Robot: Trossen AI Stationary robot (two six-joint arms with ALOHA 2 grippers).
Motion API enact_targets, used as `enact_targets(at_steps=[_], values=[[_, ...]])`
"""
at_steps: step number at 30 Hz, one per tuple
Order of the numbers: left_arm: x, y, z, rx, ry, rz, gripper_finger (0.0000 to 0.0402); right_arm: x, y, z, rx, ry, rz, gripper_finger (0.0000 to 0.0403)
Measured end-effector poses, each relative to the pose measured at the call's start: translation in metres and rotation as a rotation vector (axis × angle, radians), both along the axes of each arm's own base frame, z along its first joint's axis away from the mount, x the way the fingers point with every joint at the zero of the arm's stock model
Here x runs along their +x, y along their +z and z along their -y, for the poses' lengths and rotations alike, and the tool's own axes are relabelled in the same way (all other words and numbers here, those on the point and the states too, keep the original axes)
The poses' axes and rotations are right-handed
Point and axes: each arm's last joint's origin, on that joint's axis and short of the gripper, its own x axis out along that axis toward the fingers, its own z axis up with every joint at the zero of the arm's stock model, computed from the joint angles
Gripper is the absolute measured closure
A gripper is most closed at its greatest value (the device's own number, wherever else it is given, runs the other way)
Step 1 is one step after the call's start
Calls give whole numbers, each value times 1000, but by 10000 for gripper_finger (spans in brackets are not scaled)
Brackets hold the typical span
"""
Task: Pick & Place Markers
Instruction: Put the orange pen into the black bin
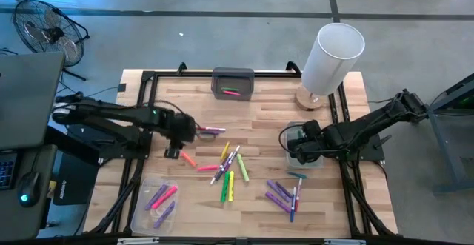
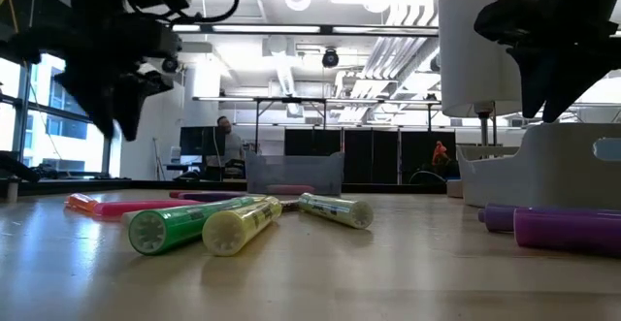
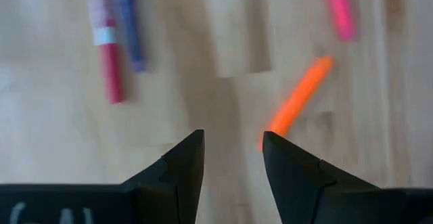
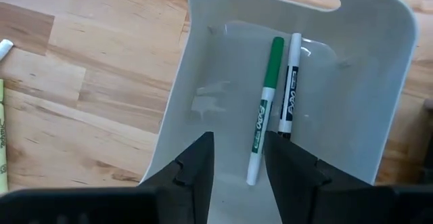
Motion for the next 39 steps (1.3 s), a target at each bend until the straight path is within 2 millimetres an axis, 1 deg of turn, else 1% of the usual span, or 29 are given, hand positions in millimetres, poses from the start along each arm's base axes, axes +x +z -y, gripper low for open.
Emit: enact_targets(at_steps=[6,13,19,26,28,31,37,39], values=[[9,-17,28,35,-62,-83,253,0,0,0,-6,6,2,285],[17,-36,48,69,-138,-141,253,1,0,0,-12,24,3,285],[26,-52,53,103,-152,-171,253,1,0,0,-17,38,4,285],[34,-65,57,81,-156,-177,255,1,0,0,-31,76,-5,284],[35,-65,57,69,-158,-176,264,1,1,0,-40,79,-4,285],[37,-68,58,46,-162,-173,291,2,1,0,-60,110,-9,285],[39,-67,59,30,-138,-152,376,3,1,0,-85,166,-11,285],[42,-67,59,45,-126,-120,378,4,1,0,-91,192,-15,285]])
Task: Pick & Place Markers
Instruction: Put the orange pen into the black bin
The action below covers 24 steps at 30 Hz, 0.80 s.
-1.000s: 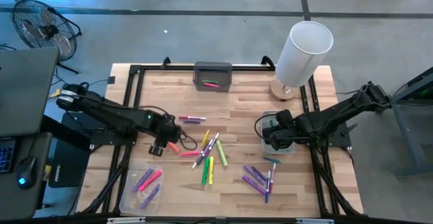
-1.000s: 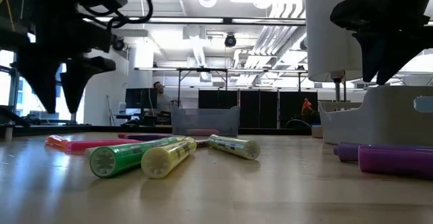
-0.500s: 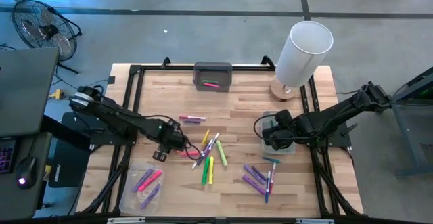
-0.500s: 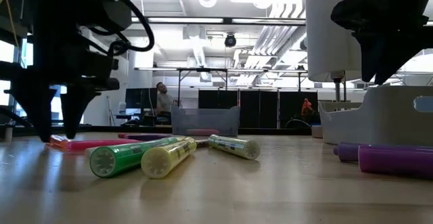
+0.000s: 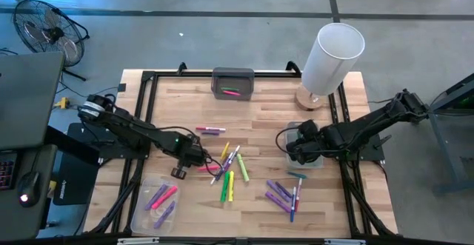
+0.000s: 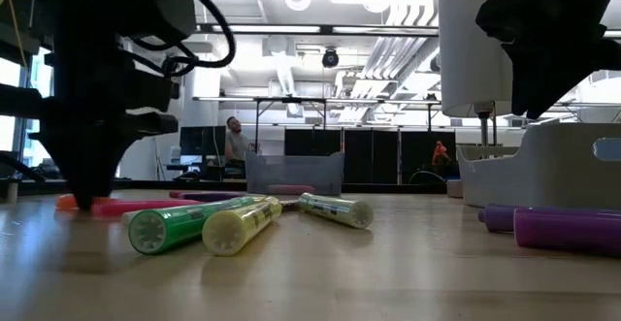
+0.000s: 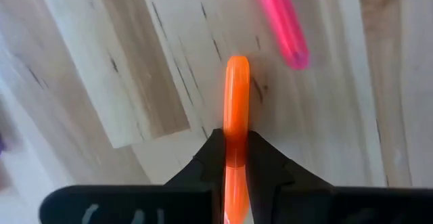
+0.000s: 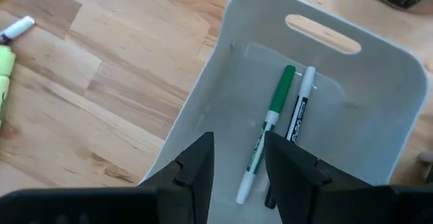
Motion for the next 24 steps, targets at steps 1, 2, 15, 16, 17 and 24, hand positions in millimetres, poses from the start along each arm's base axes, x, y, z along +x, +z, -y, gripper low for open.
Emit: enact_targets(at_steps=[1,2,15,16,17,24], values=[[0,0,0,10,17,6,378,0,0,0,-1,7,-1,284],[1,0,-1,20,30,12,378,0,0,0,-4,18,-5,284],[28,63,0,99,102,47,376,6,1,-2,-41,122,22,285],[32,70,-3,110,119,68,376,6,1,-1,-48,120,29,285],[37,78,-8,117,142,94,376,7,2,-1,-59,118,36,285],[67,140,-77,163,289,282,376,9,3,-1,-91,108,67,285]])
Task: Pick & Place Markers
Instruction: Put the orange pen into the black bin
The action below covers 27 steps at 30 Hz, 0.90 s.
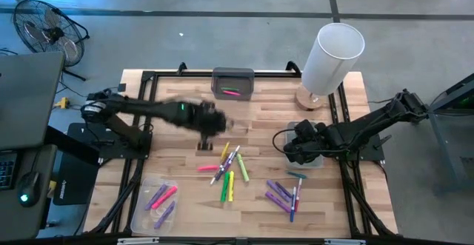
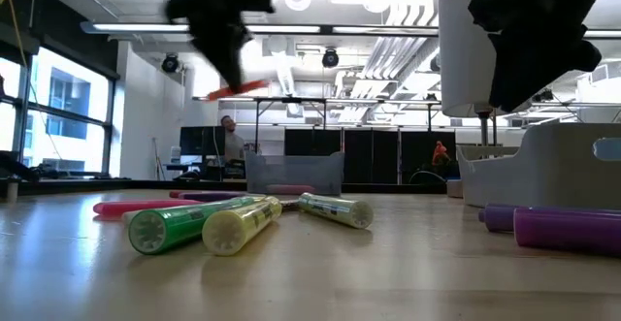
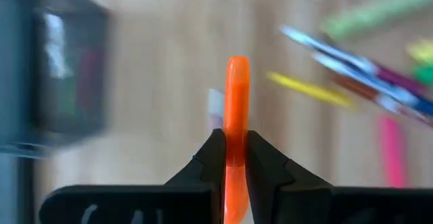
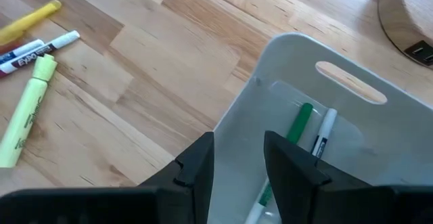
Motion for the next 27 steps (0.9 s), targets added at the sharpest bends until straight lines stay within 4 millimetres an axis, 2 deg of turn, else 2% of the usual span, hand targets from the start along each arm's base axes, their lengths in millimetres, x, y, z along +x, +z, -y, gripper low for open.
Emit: enact_targets(at_steps=[2,5,7,9,12,14,18,21,23,27], values=[[4,15,-28,35,33,51,376,0,0,0,-3,-1,4,284],[19,21,-75,80,89,105,376,0,0,0,-3,-1,5,284],[19,18,-105,77,119,74,376,0,0,0,-2,-7,9,285],[30,18,-134,123,142,115,376,1,0,0,-12,-18,19,285],[34,0,-167,127,137,19,376,1,1,1,-39,-34,33,284],[48,-9,-186,148,127,23,376,1,1,3,-52,-46,38,285],[60,-29,-212,124,130,-41,376,3,1,10,-50,-78,34,285],[73,-40,-224,178,138,-73,368,3,1,15,-46,-118,32,284],[74,-46,-226,184,144,-122,352,4,1,18,-40,-137,31,284],[85,-42,-224,250,115,-92,312,4,0,22,-30,-154,21,285]])
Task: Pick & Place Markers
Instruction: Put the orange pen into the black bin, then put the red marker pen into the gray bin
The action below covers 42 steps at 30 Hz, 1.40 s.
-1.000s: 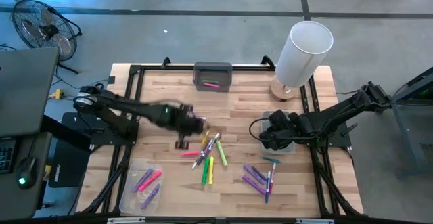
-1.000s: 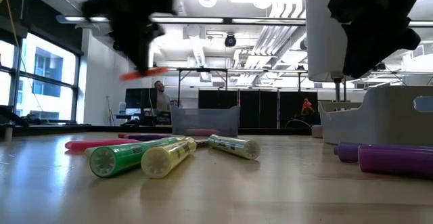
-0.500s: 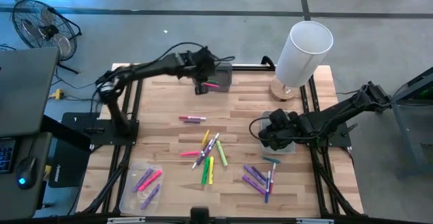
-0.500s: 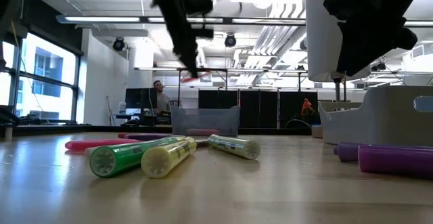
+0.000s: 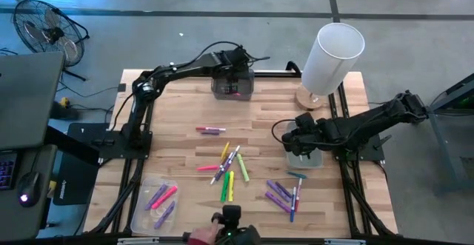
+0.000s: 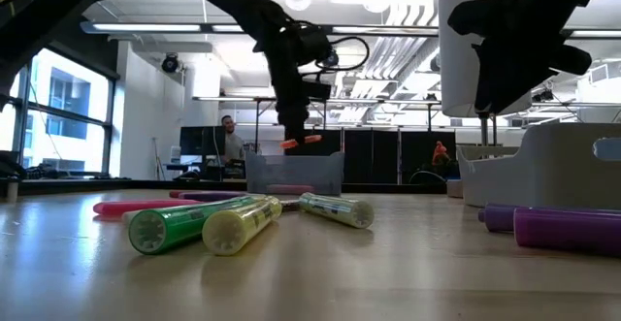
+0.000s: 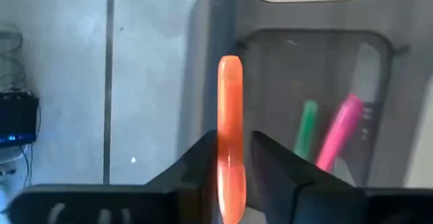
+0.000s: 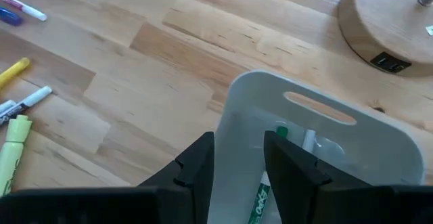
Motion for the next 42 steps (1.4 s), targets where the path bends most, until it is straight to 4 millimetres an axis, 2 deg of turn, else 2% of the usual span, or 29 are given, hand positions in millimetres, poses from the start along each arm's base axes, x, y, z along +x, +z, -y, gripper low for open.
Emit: enact_targets(at_steps=[11,14,18,22,25,28,31,34,37,39,42], values=[[2,-3,5,-11,7,-5,253,0,0,2,8,-1,-10,284],[0,-1,14,-37,25,-23,249,0,0,2,8,0,-10,285],[1,18,39,-119,39,50,248,0,-1,1,35,6,-17,284],[3,33,71,-240,77,136,248,0,-1,0,83,17,-29,285],[6,41,103,-296,101,157,254,0,-1,-1,96,42,-40,285],[8,51,139,-334,71,162,281,0,-2,-1,100,67,-53,285],[10,54,172,-365,-4,136,327,0,-2,-1,97,79,-55,284],[11,48,202,-422,-69,92,384,0,-2,-1,93,78,-54,285],[12,30,232,-503,-99,93,390,1,-2,-2,118,84,-56,285],[1,18,253,-513,-101,74,390,1,-2,-2,134,88,-57,284],[-22,10,280,-530,-109,141,399,2,-2,-3,155,93,-48,285]])
